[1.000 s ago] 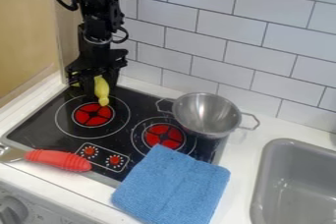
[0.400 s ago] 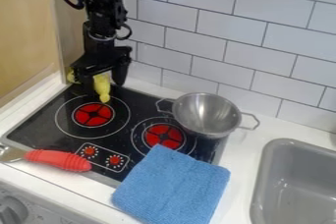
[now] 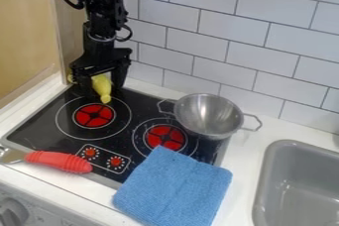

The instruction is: Move yellow banana in the upper left corner of the stove

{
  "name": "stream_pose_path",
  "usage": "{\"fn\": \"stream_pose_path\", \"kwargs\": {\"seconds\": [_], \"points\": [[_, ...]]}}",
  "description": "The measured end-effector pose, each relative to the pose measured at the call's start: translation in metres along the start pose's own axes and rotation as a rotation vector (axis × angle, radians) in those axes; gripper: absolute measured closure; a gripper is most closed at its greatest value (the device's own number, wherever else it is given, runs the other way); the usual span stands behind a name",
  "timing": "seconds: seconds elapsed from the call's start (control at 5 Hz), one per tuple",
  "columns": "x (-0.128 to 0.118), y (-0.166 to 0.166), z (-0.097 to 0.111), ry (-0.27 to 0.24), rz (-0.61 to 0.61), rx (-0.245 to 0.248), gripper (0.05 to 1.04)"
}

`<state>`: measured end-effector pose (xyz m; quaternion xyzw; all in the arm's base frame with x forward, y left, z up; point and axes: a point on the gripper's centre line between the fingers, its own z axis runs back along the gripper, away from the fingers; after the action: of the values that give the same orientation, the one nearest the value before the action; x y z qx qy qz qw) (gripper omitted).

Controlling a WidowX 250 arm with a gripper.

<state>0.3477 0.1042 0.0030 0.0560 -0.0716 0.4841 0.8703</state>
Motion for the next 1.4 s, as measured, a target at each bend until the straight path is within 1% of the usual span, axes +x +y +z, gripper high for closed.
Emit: {"fn": "stream_pose_path", "kwargs": {"seconds": [0.2,0.4,0.6,1.4], "points": [[0.004,0.0,0.008,-0.017,-0.005,-0.015,0.085],[0.007,0.0,0.027,-0.059,-0.013,-0.038,0.085],[0.006,0.008,0.053,-0.105,-0.004,-0.063,0.085],[0.004,0.01,0.053,-0.102,-0.003,-0.062,0.085]]}}
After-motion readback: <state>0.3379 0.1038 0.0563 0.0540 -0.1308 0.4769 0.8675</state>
